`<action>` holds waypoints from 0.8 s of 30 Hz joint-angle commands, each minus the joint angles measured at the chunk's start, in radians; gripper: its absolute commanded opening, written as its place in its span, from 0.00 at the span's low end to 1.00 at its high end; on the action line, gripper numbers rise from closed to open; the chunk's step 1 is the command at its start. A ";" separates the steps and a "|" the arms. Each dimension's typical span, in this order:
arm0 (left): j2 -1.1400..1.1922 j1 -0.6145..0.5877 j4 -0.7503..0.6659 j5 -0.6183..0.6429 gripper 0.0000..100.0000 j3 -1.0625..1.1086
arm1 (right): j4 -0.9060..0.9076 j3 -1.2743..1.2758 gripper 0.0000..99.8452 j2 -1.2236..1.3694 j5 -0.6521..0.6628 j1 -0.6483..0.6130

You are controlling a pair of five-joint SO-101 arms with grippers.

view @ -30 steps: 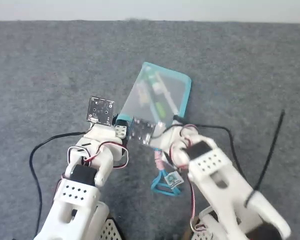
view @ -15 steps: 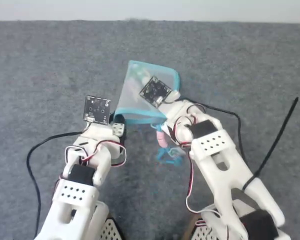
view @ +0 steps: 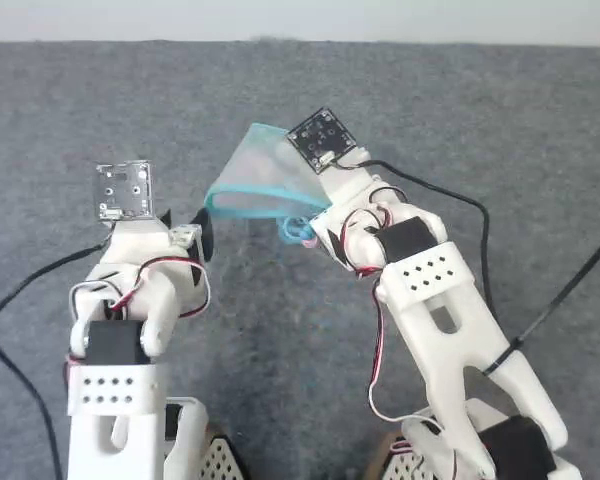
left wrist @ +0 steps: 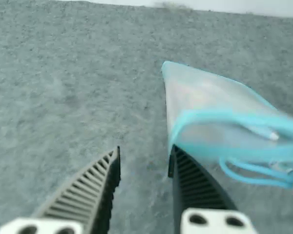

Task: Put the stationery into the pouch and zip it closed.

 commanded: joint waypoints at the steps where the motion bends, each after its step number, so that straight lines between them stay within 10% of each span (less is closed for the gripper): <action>1: -0.015 0.051 0.057 -0.055 0.16 -0.064 | 0.004 -0.069 0.01 -0.008 -0.031 0.015; 9: -0.014 0.299 0.025 -0.170 0.16 0.033 | 0.067 -0.100 0.01 -0.018 -0.043 0.007; 24: -0.005 0.322 -0.138 -0.127 0.28 0.147 | 0.176 -0.112 0.01 -0.022 -0.072 -0.131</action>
